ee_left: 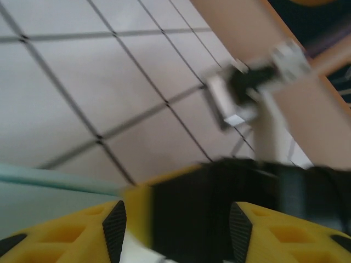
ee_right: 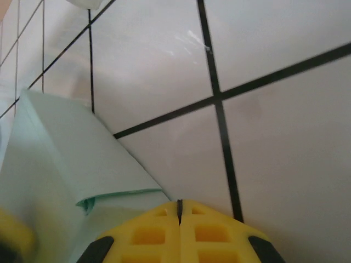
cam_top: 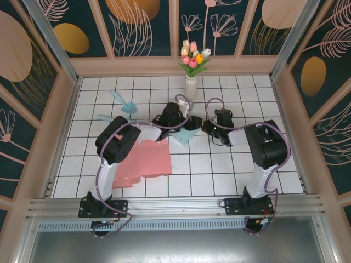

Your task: Fold the paper box

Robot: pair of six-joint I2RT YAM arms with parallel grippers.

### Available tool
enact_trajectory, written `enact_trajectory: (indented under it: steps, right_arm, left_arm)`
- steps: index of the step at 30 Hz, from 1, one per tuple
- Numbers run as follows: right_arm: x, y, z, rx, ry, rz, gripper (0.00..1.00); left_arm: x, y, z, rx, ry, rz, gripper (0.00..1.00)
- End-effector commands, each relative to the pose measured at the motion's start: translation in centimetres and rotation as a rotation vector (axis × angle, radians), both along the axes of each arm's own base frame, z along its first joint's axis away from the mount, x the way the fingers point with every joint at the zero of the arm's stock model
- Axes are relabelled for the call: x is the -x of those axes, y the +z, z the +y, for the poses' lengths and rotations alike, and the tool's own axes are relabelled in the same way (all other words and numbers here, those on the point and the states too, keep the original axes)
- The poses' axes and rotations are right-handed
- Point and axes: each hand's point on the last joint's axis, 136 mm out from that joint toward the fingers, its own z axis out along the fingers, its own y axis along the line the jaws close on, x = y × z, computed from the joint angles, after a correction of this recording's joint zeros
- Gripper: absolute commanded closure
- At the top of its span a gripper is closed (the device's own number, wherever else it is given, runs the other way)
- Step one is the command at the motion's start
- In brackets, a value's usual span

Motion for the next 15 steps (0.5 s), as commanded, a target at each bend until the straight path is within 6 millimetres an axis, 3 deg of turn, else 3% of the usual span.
enact_trajectory:
  steps: [1, 7, 15]
  right_arm:
    - [1.5, -1.8, 1.2, 0.002, 0.067, 0.072, 0.99]
    - [1.9, -1.8, 0.0, 0.018, 0.035, 0.072, 0.99]
    - [2.4, -1.5, 0.2, 0.001, 0.053, 0.072, 0.99]
  left_arm:
    - [4.0, -4.9, 0.7, -0.127, -0.017, 0.218, 0.46]
    - [0.2, -4.3, 5.1, -0.206, 0.225, 0.204, 0.46]
    - [-2.3, -0.4, 10.0, -0.206, 0.39, 0.14, 0.44]
